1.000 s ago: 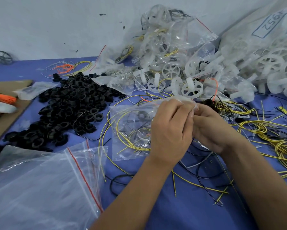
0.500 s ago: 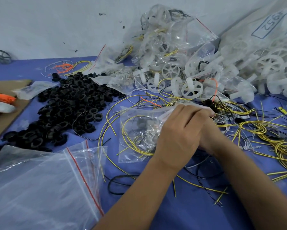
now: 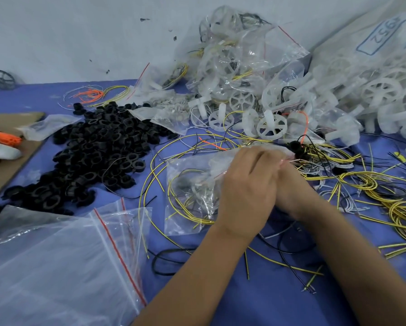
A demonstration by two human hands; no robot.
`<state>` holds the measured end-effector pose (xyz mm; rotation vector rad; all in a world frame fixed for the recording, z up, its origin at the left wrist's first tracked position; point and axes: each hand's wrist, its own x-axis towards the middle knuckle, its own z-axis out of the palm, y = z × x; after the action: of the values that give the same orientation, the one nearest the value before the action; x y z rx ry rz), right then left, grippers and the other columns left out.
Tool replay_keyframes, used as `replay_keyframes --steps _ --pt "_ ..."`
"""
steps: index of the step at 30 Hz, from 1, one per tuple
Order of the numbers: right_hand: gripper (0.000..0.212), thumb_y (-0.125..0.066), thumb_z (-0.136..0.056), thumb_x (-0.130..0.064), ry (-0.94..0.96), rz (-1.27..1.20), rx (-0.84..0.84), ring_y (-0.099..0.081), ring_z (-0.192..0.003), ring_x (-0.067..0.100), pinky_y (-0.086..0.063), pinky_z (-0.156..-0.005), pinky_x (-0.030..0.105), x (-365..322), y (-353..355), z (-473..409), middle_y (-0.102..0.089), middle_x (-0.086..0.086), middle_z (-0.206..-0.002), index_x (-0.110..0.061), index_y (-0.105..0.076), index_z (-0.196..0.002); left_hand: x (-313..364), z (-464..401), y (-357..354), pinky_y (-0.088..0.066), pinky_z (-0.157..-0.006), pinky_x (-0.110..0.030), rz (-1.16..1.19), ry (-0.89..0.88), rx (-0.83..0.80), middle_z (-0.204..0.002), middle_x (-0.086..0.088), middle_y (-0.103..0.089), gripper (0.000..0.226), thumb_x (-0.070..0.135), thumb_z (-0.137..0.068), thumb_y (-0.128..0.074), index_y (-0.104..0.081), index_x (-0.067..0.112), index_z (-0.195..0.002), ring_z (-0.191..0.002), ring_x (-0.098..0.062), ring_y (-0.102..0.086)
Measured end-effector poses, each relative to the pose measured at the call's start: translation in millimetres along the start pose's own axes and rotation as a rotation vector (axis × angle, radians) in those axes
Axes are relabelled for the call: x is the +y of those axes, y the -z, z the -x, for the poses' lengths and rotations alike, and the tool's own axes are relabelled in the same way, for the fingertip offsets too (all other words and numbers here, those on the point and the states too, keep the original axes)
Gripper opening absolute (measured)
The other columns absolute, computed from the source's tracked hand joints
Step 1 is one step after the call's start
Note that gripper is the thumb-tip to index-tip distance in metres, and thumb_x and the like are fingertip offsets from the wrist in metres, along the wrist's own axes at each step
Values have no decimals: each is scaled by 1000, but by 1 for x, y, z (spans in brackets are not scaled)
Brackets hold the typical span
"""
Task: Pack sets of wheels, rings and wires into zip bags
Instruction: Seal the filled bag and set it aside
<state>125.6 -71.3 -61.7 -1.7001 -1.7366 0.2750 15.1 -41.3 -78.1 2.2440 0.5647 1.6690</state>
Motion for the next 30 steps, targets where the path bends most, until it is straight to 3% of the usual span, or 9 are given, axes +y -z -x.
replay_keyframes --steps 3,7,9,12,16,19,23,26,30 --pt "34 -56 -75 -4 -48 -125 184 -50 -57 -3 -45 -55 21 -5 1 -4 -62 -14 -57 -34 -64 -62 -7 0 1 -47 -86 -35 -15 155 -34 -99 -5 -67 10 2 -97 -62 -69 7 -103 -93 -25 -59" --pt "39 -51 -80 13 14 -98 -9 -66 -79 18 -55 -72 41 -2 5 -3 -71 -4 -81 -21 -70 -83 -11 1 0 -45 -78 -41 -59 281 -100 -91 -2 -63 4 8 -95 -58 -61 11 -95 -87 -23 -55" --pt "37 -51 -80 15 8 -107 -51 -66 -77 19 -55 -69 39 0 8 -4 -70 -2 -80 -17 -68 -83 -12 0 -1 -44 -77 -41 -51 320 -138 -92 0 -63 3 15 -95 -57 -59 13 -95 -87 -22 -54" --pt "23 -61 -79 5 -91 47 268 -59 -60 23 -48 -59 34 6 9 -7 -66 1 -62 -14 -69 -68 -11 0 -1 -44 -76 -42 -59 373 -255 -93 -1 -63 10 25 -98 -55 -55 16 -98 -87 -24 -55" --pt "19 -61 -87 -5 -285 -19 667 -68 -72 17 -55 -74 31 19 26 -29 -74 0 -83 -14 -76 -93 -3 6 -4 -41 -73 -46 -194 211 -498 -94 -11 -59 20 31 -95 -60 -51 13 -96 -89 -33 -53" --pt "24 -60 -90 -7 -188 289 494 -66 -97 31 -52 -86 38 30 33 -53 -70 10 -111 -12 -73 -110 -3 7 -5 -40 -75 -44 -165 160 -541 -96 -13 -57 21 27 -92 -63 -55 9 -98 -91 -34 -53" --pt "62 -55 -90 4 -144 533 123 -47 -131 41 -45 -102 48 43 35 -85 -32 12 -157 -23 -50 -147 -5 6 -4 -44 -79 -44 -159 194 -543 -99 -11 -57 20 25 -92 -65 -56 10 -101 -96 -33 -53" --pt "69 -54 -88 4 -156 696 -65 -47 -126 45 -41 -101 46 48 33 -97 -26 14 -160 -19 -43 -151 -5 6 -3 -44 -78 -44 -140 209 -533 -97 -11 -57 18 23 -91 -65 -56 10 -98 -94 -33 -53" --pt "48 -58 -82 10 -146 724 1 -57 -106 43 -46 -83 43 45 31 -100 -44 17 -136 -4 -61 -128 -8 6 -3 -44 -78 -45 -140 221 -526 -95 -11 -56 19 27 -92 -66 -55 11 -96 -93 -33 -52"
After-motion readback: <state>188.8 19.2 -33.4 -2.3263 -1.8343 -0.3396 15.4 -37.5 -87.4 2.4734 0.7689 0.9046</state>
